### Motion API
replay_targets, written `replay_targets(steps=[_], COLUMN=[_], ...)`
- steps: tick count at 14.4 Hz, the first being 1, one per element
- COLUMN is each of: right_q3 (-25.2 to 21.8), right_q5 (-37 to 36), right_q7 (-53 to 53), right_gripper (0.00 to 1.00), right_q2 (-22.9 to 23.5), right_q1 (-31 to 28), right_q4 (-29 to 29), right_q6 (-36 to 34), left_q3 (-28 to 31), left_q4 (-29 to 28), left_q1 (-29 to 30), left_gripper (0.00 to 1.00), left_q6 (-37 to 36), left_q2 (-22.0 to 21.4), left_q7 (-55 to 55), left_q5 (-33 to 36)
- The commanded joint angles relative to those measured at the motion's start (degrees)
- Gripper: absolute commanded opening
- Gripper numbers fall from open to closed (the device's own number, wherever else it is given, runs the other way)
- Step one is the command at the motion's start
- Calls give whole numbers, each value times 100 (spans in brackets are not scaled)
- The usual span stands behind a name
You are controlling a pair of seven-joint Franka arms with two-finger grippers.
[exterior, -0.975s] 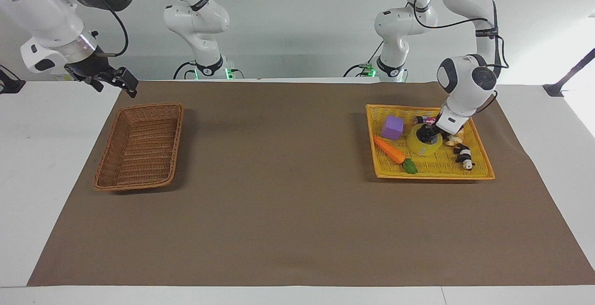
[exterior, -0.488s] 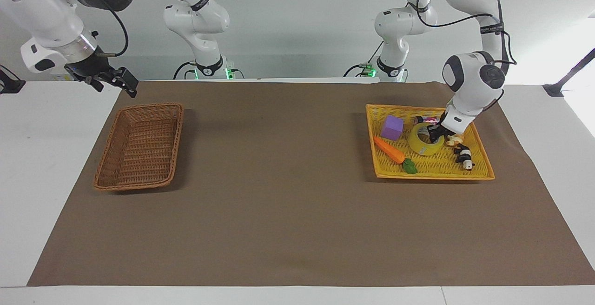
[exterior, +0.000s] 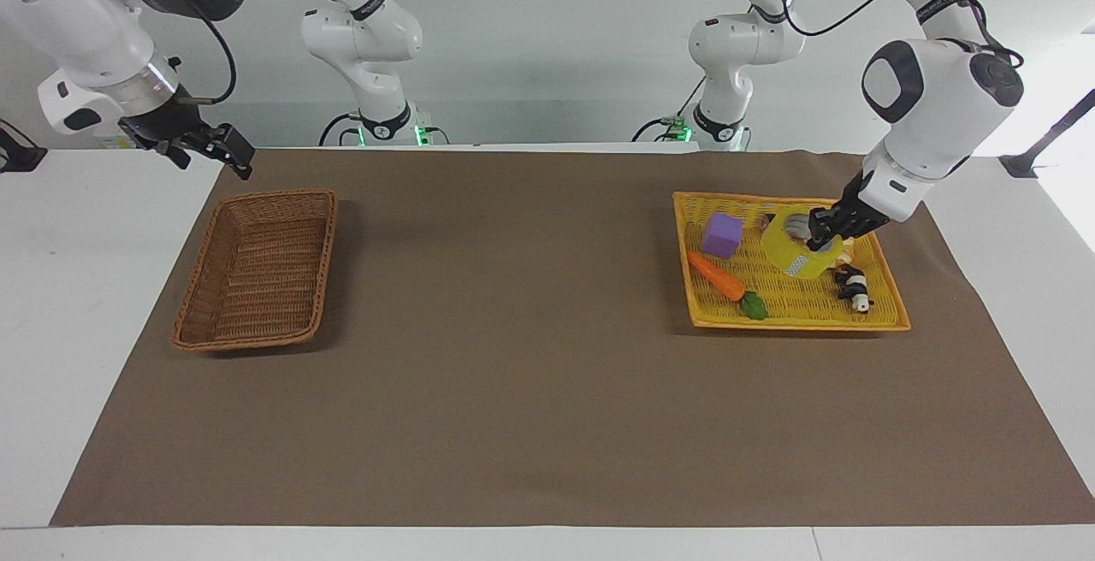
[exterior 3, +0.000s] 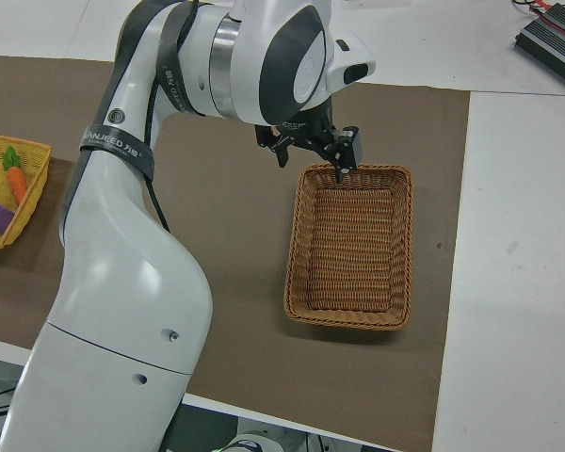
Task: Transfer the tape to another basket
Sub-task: 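Lift the tape roll out of the yellow basket toward the table center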
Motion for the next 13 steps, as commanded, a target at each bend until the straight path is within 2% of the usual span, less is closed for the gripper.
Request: replay_targets(steps=[1,5,7,8,10,13], right_q3=[-7,-7,-7,2,46,28], right_q5=[38,38,30,82,467,2134], right_q7=[-100,-100,-240,-650,-1539,-1691], right_gripper=[100,100,100,100,100,100], right_q2=[-137,-137,-146,-146,-146,-259], right_q1=[-3,-3,15,-3,67,-134], right_q4=[-158,-158,-167,-193,-193,-446], right_q6=[17,43,17,35,0,-167], left_q3=[58,49,49,40,40,40], left_q4=[235,278,279,287,287,287], left_q1=[-652,-1294,-1769,-1875,-2252,-2333], left_gripper=[0,0,0,0,0,1], left_q6=[158,335,676,687,905,1003], left_q2=[155,155,173,173,173,181], left_q7=[-330,-489,-586,-603,-665,-648], left_q5=[-800,-1619,-1647,-1656,-1726,-1708])
